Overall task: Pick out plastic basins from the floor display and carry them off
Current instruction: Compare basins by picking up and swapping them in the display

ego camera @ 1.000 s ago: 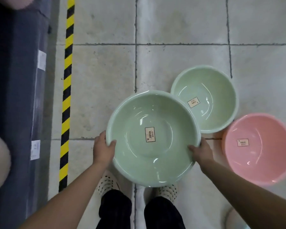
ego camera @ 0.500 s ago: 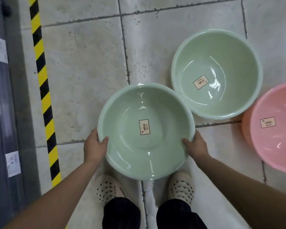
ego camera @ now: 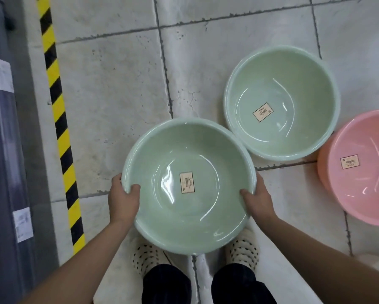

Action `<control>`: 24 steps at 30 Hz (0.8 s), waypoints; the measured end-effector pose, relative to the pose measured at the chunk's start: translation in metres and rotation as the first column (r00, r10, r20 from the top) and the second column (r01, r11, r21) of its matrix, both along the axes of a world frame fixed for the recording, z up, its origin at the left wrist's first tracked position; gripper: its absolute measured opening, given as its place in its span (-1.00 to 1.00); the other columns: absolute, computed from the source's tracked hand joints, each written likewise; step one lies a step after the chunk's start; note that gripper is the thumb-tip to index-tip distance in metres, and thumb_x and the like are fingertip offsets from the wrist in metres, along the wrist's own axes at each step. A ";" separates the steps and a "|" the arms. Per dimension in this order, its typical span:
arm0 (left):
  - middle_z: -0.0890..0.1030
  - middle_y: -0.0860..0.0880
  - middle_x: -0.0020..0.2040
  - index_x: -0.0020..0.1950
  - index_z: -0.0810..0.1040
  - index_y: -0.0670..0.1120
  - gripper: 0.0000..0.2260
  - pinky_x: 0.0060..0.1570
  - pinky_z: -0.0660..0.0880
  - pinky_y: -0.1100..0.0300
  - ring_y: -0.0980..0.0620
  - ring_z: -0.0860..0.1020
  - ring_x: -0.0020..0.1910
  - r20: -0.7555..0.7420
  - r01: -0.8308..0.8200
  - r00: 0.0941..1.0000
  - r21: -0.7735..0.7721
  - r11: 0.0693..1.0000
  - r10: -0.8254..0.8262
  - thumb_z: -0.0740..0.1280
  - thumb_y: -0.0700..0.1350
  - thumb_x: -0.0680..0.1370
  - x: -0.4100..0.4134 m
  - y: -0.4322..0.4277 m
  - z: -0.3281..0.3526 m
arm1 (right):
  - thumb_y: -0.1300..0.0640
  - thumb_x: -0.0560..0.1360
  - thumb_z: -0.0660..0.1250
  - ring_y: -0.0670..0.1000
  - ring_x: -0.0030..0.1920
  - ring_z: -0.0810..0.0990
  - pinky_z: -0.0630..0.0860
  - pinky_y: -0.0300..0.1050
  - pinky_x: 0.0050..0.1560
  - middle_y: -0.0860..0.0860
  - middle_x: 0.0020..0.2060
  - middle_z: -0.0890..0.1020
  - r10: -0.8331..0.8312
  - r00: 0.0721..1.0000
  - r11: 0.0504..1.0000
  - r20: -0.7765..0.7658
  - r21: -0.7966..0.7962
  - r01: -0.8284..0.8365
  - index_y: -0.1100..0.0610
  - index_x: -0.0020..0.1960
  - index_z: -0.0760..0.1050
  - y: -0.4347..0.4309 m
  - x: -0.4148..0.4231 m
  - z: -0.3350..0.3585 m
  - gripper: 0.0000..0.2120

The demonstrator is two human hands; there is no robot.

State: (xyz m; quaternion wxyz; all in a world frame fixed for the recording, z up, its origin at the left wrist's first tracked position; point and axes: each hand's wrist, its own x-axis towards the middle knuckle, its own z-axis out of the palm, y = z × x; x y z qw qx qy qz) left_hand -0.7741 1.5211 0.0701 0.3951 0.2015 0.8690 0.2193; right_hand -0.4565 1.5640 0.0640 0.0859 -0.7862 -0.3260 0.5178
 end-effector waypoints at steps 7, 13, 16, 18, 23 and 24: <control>0.58 0.02 -0.09 0.24 0.45 0.01 -0.70 -0.23 0.51 0.11 -0.07 0.58 -0.11 -0.023 0.016 1.000 0.030 0.999 -0.015 0.30 -0.24 0.53 -0.002 0.014 0.094 | 0.28 0.45 0.30 0.06 0.00 0.57 0.49 -0.16 -0.17 0.01 0.05 0.58 -0.017 0.999 1.000 -0.043 -0.012 0.017 -0.03 0.43 0.33 0.008 -0.001 0.091 -0.41; 0.61 -0.04 -0.06 0.20 0.48 0.00 -0.73 -0.24 0.50 0.12 -0.07 0.59 -0.12 -0.010 0.093 0.996 0.067 0.993 -0.092 0.30 -0.23 0.53 0.015 0.063 0.180 | 0.25 0.45 0.33 0.11 0.01 0.58 0.55 -0.02 -0.02 0.03 0.05 0.59 -0.046 0.999 0.999 0.024 0.027 0.046 -0.02 0.40 0.34 0.042 0.019 0.183 -0.45; 0.61 -0.06 -0.04 0.20 0.47 0.02 -0.72 -0.14 0.56 0.06 -0.12 0.60 -0.08 0.017 0.156 0.987 0.088 0.984 -0.158 0.31 -0.22 0.52 0.036 0.095 0.217 | 0.23 0.46 0.34 0.14 0.00 0.60 0.54 -0.05 -0.06 0.05 0.03 0.61 -0.114 0.991 0.991 0.073 0.074 0.109 0.03 0.33 0.40 0.059 0.040 0.222 -0.54; 0.61 -0.05 -0.03 0.22 0.46 0.02 -0.71 -0.10 0.56 0.05 -0.11 0.60 -0.08 0.040 0.205 0.977 0.100 0.974 -0.210 0.31 -0.21 0.52 0.053 0.115 0.236 | 0.25 0.45 0.35 0.12 -0.02 0.58 0.46 -0.11 -0.06 0.05 0.03 0.60 -0.143 0.983 0.984 0.117 0.122 0.129 0.08 0.31 0.45 0.067 0.058 0.247 -0.57; 0.59 0.00 -0.08 0.27 0.46 0.00 -0.68 -0.09 0.51 0.10 -0.11 0.58 -0.08 0.039 0.310 0.948 0.113 0.944 -0.316 0.31 -0.20 0.53 0.101 0.169 0.265 | 0.24 0.46 0.36 0.10 -0.10 0.53 0.40 -0.14 -0.11 0.08 -0.07 0.60 -0.262 0.952 0.962 0.159 0.128 0.243 0.17 0.24 0.50 0.079 0.105 0.282 -0.65; 0.58 0.01 -0.10 0.28 0.46 -0.01 -0.68 -0.08 0.50 0.11 -0.11 0.58 -0.09 0.034 0.343 0.936 0.116 0.932 -0.349 0.32 -0.20 0.53 0.111 0.181 0.267 | 0.23 0.45 0.36 0.11 -0.12 0.54 0.41 -0.14 -0.13 0.08 -0.09 0.60 -0.288 0.945 0.955 0.153 0.123 0.271 0.17 0.22 0.51 0.080 0.115 0.282 -0.67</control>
